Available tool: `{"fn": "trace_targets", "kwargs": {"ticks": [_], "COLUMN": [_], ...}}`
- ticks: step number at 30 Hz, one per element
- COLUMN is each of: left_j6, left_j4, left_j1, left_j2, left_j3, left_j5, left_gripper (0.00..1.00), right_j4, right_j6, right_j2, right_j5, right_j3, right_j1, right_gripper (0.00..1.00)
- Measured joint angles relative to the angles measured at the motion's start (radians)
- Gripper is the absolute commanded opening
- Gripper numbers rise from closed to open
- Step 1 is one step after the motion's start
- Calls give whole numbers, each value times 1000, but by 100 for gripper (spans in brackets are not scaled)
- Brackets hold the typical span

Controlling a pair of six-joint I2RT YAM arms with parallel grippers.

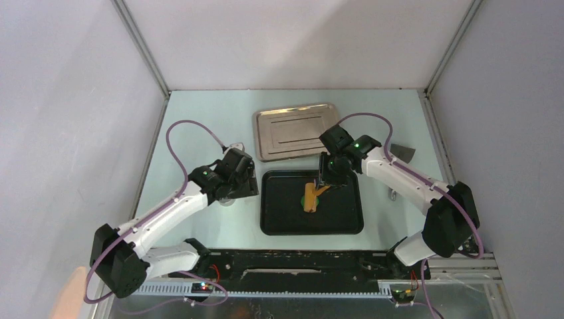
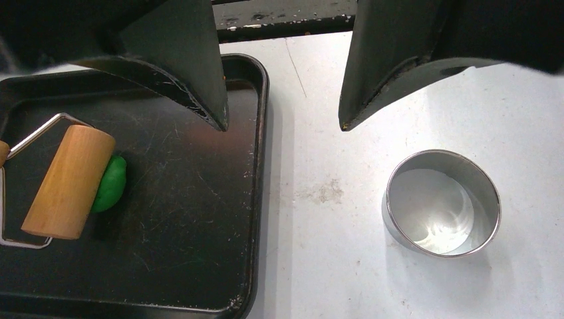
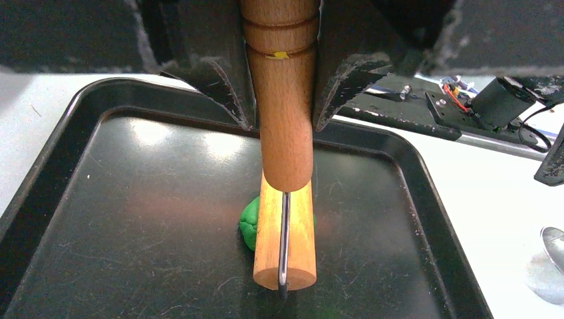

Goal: Roll out the dumpling wrappers from the dough
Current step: Flatten out the dough on the work surface.

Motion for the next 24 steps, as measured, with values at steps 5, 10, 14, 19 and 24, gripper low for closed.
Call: {"fn": "trace_targets", "kwargs": {"ticks": [5, 10, 14, 19, 24], "left_j6": [0, 0, 0, 1, 8], "left_j4": [-10, -16, -16, -16, -16], "left_j1": [0, 0, 0, 0, 0], "left_j2": [0, 0, 0, 0, 3], "left_j3": [0, 0, 0, 0, 0], "left_j5": [0, -1, -1, 0, 0], "left_gripper": [66, 66, 66, 66, 66], "right_j4": [5, 13, 18, 24, 28], "right_j6": [0, 0, 1, 1, 1], "right_j2": [24, 34, 39, 43, 46], "right_j5": [-5, -13, -16, -19, -23], "right_j3": [3, 6, 7, 7, 7], "right_j1": [5, 9, 10, 11, 11], "right_gripper": [0, 0, 0, 0, 0]}}
